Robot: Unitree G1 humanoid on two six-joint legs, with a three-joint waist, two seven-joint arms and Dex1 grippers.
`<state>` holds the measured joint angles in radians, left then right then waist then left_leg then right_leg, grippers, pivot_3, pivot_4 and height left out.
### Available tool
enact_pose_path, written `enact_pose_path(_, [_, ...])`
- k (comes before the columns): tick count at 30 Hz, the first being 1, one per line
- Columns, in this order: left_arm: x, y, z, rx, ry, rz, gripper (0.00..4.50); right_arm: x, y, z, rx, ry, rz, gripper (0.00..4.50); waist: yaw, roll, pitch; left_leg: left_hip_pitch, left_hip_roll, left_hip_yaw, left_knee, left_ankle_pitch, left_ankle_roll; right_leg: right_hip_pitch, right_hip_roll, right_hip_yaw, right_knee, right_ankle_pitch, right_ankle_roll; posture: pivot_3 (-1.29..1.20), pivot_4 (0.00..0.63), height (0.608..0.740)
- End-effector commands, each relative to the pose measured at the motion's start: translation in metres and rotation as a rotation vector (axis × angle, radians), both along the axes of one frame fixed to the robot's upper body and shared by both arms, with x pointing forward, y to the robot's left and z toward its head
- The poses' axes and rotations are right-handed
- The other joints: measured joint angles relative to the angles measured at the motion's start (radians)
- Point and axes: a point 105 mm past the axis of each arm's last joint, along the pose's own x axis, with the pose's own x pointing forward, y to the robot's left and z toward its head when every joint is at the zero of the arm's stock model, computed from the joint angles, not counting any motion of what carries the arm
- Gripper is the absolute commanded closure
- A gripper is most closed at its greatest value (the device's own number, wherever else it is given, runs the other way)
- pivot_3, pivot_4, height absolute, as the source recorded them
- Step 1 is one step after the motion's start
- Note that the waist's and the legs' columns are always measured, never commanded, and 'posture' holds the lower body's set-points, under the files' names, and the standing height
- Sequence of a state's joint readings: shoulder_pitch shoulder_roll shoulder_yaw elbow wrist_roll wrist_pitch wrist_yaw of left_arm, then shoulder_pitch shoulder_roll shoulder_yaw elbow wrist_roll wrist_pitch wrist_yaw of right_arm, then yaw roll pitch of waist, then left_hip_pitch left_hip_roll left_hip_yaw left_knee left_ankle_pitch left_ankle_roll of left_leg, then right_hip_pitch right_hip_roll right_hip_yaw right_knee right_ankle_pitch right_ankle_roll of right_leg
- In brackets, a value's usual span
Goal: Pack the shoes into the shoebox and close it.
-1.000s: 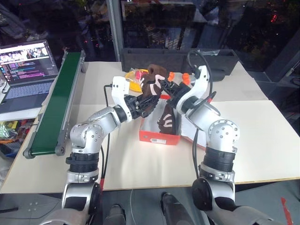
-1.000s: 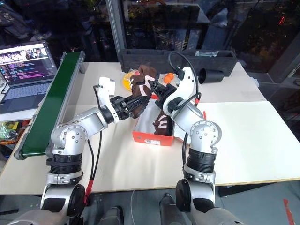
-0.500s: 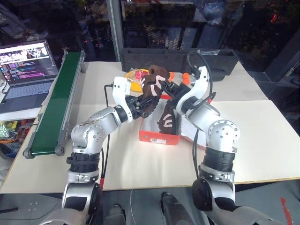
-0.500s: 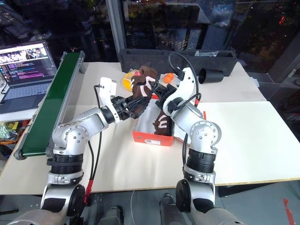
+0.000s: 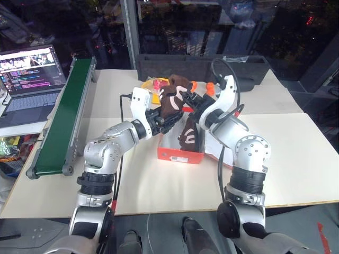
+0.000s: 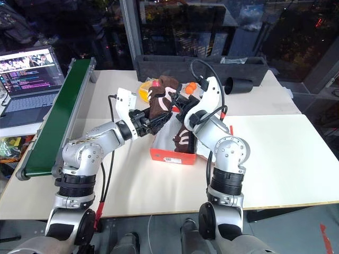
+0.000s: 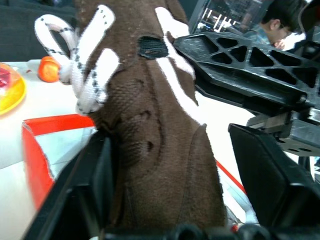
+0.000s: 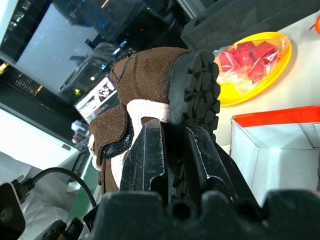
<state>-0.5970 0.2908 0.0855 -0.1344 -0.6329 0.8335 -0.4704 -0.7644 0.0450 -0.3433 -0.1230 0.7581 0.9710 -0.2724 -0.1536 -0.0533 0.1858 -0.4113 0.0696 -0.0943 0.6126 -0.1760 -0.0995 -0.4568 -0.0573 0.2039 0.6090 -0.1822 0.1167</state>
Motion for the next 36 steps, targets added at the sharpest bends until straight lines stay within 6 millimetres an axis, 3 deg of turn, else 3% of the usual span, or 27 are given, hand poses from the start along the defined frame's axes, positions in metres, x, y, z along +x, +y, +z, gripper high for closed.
enact_pose_path(1, [-0.011,0.015,0.011,-0.024,-0.033,0.000,1.03,0.000,-0.013,0.011,0.015,-0.050,-0.055,4.37,-0.002,0.000,0.000,0.000,0.000,0.000,0.000,0.000,0.000,0.000,0.000,0.000,0.000,0.000,0.000,0.00,0.150,0.710])
enact_pose_path(10, [-0.025,0.049,-0.003,0.012,0.026,-0.009,1.03,0.004,0.005,-0.014,-0.035,0.009,0.061,4.37,-0.004,0.001,0.000,0.001,0.000,0.000,0.000,0.000,0.000,0.000,0.000,0.000,0.000,0.000,0.000,0.00,0.150,0.710])
enact_pose_path(14, [-0.025,0.044,-0.004,0.005,0.025,-0.011,1.03,0.013,0.021,-0.029,-0.095,0.041,0.158,4.37,-0.003,0.001,0.000,0.000,0.000,0.000,0.000,0.000,0.000,0.000,0.000,0.000,0.000,0.000,0.000,0.00,0.150,0.710])
enact_pose_path(19, [-0.029,0.035,-0.005,-0.001,0.024,-0.027,1.03,0.032,0.020,-0.051,-0.201,0.093,0.205,4.37,-0.004,0.001,0.000,0.000,0.000,0.000,0.000,0.000,0.000,0.000,0.000,0.000,-0.001,0.000,0.000,0.00,0.150,0.710])
enact_pose_path(26, [-0.032,0.035,-0.005,0.005,0.023,-0.022,1.03,0.049,0.019,-0.067,-0.292,0.156,0.240,4.37,-0.014,0.001,0.000,0.001,0.000,0.000,0.000,0.000,0.000,0.001,0.000,0.000,0.000,0.000,0.000,0.00,0.150,0.710])
enact_pose_path(36, [-0.030,0.033,-0.006,0.020,0.026,-0.021,1.03,0.039,0.044,-0.116,-0.452,0.341,0.409,4.37,-0.033,0.000,0.000,0.006,0.000,0.000,0.000,0.000,0.000,0.005,0.000,0.000,0.000,0.000,0.000,0.00,0.150,0.710])
